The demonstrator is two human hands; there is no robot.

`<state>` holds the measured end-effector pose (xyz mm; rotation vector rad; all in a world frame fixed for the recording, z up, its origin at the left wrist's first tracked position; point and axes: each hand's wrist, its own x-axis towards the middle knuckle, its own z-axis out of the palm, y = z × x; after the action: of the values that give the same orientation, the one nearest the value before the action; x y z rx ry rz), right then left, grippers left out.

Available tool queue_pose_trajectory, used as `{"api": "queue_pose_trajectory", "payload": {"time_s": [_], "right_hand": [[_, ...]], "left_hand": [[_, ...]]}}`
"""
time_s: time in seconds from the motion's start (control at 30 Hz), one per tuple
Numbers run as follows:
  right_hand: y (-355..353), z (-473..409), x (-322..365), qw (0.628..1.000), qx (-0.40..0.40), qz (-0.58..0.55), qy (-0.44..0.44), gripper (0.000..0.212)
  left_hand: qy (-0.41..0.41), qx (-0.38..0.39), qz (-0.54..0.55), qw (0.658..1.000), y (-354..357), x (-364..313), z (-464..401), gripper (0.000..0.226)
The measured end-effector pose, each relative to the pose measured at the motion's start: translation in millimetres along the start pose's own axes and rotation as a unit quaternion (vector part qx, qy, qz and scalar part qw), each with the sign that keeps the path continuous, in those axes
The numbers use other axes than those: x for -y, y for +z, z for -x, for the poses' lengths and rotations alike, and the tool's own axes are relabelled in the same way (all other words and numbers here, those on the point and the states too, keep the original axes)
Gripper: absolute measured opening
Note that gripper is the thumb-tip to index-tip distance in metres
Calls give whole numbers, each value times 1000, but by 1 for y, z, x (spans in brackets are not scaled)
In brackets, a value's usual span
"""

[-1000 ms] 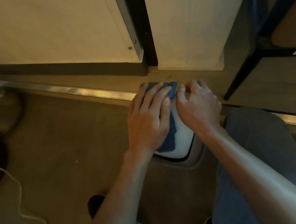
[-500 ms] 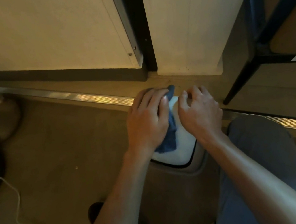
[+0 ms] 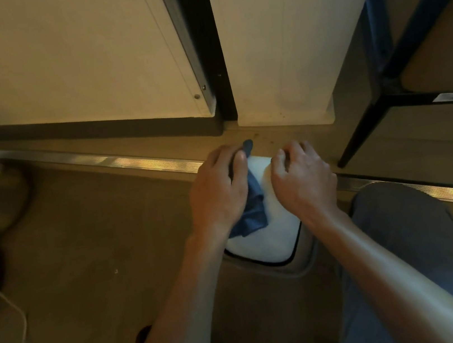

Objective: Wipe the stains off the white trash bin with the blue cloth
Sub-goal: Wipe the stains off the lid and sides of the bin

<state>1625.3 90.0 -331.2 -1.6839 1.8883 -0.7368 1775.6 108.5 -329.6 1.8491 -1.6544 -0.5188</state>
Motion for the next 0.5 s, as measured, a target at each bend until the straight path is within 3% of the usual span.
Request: {"api": "queue_pose_trajectory", "payload": {"time_s": [0.07,0.1,0.2,0.3,0.4,0.5], "right_hand": [[1,1,0,1000,2,-5,-1,27],[1,1,-1,1000,4,-7,-3,28],[0,2,-1,1000,10,-3,-9,29],[-1,2,1,1000,14,0,-9,29],[-1,2,2,1000,15,2,-8,29],[-2,3,2,1000,16,-12,-6,29]], "left_hand": [[23,-14,40,999,-3,16,24,39],[-3,-9,80,997,-4,23,35,41],[-159,-2,246,956,-6,29,38,34],[-258,16,242,935,-13,19,1,34],[-208,46,101,972,-10,0,-24,30],[-43,-22,-15,999,5,-13,-7,32]]}}
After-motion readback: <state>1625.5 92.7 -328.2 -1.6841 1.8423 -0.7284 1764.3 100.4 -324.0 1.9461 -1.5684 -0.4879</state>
